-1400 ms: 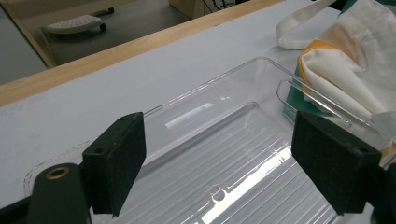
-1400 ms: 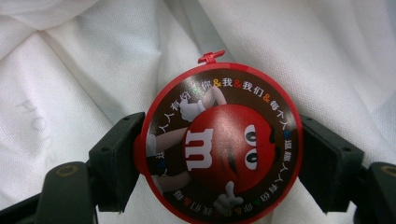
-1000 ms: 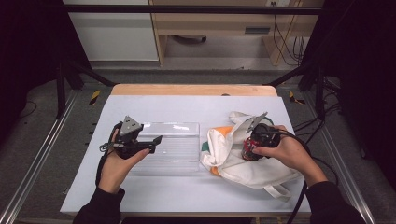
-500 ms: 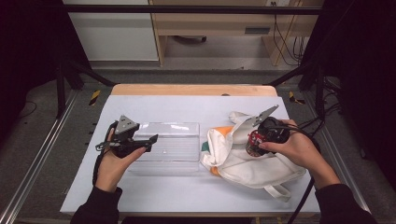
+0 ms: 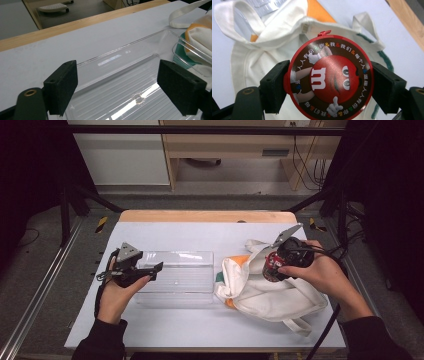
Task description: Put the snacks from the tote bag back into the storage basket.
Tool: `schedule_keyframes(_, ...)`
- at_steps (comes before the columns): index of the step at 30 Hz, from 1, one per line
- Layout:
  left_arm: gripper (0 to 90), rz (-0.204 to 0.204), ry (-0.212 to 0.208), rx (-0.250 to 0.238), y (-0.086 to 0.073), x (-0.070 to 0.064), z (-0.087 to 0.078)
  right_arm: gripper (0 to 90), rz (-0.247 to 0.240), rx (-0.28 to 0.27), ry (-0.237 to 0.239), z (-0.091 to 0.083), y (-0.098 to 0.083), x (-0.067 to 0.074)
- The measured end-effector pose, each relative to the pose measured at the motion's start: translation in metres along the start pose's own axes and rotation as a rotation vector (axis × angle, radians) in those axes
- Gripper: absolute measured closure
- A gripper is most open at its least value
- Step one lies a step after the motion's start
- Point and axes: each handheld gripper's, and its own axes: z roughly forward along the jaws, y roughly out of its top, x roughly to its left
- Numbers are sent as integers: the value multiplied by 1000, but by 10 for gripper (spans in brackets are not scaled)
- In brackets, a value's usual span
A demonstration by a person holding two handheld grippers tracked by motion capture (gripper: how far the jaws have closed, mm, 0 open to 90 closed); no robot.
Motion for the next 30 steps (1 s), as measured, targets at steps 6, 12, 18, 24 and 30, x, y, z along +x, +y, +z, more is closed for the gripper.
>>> schedule_keyframes(6, 155, -24, 16, -4, -2, 8, -2, 244, -24, -19, -3, -10, 13, 5)
schedule_keyframes(12, 105, -51, 40, -3, -4, 16, -3, 244, -46, -27, 0, -11, 28, 12)
schedule_keyframes(18, 92, -65, 43, -3, -6, 24, -5, 244, -73, -32, 7, -10, 43, 18)
schedule_keyframes(24, 86, -76, 48, -6, -7, 29, -8, 243, -96, -37, 16, -5, 59, 23)
schedule_keyframes(30, 81, -79, 50, -5, -7, 33, -10, 243, -102, -34, 23, 1, 70, 27)
